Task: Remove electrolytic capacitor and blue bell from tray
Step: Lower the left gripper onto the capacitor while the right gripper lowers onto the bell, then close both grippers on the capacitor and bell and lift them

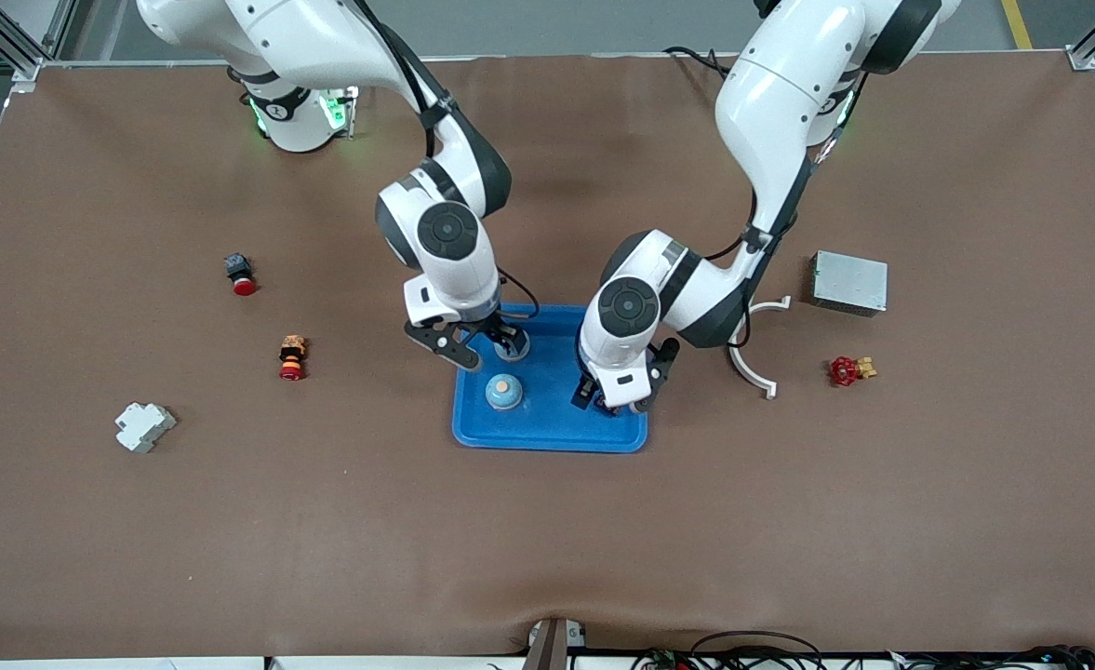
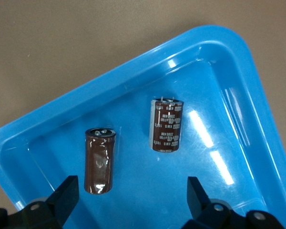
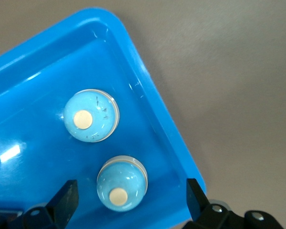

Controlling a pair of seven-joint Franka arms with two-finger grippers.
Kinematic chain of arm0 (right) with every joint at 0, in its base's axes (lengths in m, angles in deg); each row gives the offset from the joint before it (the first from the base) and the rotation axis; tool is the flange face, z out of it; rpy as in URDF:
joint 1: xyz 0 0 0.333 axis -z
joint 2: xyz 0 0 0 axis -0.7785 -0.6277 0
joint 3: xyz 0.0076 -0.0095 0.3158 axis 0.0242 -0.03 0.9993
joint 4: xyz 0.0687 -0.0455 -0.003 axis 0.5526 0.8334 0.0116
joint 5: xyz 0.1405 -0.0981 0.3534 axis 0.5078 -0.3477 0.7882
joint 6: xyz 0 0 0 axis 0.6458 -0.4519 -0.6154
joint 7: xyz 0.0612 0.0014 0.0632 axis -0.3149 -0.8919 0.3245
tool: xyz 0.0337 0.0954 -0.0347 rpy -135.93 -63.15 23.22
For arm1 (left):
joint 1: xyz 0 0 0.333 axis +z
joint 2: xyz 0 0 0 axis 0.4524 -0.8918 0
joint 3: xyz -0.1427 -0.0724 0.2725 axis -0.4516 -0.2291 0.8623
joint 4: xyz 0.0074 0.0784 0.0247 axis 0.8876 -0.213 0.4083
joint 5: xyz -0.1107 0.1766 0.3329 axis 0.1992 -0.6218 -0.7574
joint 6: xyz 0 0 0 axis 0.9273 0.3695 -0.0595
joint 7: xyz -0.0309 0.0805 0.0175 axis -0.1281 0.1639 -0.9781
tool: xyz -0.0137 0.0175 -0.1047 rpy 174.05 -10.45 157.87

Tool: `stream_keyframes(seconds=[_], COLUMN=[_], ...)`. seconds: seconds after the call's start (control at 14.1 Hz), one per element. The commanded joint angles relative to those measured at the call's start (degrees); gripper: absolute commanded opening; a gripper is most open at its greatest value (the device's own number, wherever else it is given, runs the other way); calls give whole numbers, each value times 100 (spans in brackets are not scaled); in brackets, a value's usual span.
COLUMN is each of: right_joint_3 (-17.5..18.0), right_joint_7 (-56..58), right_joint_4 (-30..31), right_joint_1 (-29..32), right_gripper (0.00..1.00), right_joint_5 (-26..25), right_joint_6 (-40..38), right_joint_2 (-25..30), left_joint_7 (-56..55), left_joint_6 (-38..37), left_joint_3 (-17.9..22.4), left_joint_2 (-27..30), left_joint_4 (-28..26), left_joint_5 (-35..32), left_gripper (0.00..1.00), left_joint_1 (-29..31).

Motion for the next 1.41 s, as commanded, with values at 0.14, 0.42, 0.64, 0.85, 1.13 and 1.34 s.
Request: stream_keyframes(seconds=[0.14,0.42,0.64,0.85,1.13,1.34], right_joint_3=[-72,-72,-72,-64,-64,-63], right_joint_7=[-368,-569,-614,-623,-623,-702], right_joint_4=[-414,-405,-388,-352,-343,-344], right_joint_1=[-239,-248,-257,-274,-336,-353], right_gripper=[100,100,100,100,100,100], right_joint_5=[8,52,61,61,70,70], right_joint_6=[-71,165,385,526,544,544], right_joint_2=[-408,-487,-593,-645,-698,-742], left_joint_7=[-71,-71,-97,-194,-194,-194], left_joint_6=[12,12,3,3,3,3], left_joint_3=[42,42,51,60,60,69], left_joint_2=[-157,-281,-298,-298,-298,-316], left_joint_4=[50,41,41,41,41,41], left_joint_5=[14,14,14,5,5,5], left_gripper=[100,100,100,100,91,57], left_joint_1=[-32,-24,-24,-24,-6,3])
